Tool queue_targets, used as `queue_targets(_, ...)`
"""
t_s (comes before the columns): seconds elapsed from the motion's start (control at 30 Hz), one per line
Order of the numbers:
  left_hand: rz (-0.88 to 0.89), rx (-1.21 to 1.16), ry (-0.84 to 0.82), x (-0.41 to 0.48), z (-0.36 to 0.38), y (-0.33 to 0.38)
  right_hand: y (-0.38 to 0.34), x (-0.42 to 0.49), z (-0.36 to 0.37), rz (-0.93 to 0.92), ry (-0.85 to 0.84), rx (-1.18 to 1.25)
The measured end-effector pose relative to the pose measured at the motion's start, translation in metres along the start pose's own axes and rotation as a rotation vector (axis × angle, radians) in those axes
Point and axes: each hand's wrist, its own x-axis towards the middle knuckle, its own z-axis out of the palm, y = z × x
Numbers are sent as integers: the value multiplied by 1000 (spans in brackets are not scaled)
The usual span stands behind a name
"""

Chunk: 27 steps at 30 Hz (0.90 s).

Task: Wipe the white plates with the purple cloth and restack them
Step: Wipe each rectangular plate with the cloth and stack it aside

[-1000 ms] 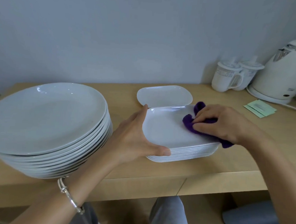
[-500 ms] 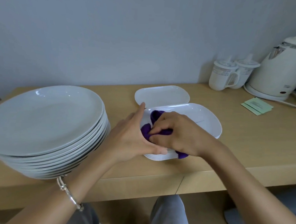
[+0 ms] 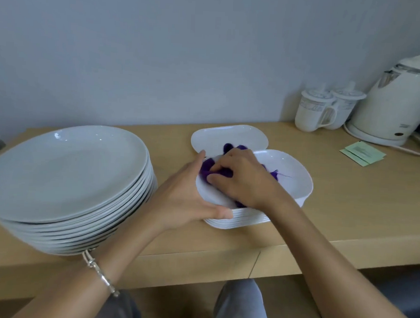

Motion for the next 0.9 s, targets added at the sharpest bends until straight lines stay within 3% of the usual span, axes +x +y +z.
queue_targets(0.3,21,18,-9,-19,-8,0,-15,-16,18,-107,4,112)
queue_targets(0.53,36,37,-39,-18,-13,2,9,-37,-25,-102,-105,76)
queue_targets(0.73,8,56,-78,-16,-13,0,40,-27,-43,142,69,-100)
queue_targets(0.83,9,43,-67,-18,-13,3,28,-10,-16,168,163,-187)
queue_targets(0.9,3,47,-71,-18,-12,2,10,-5,4,72,136,-192)
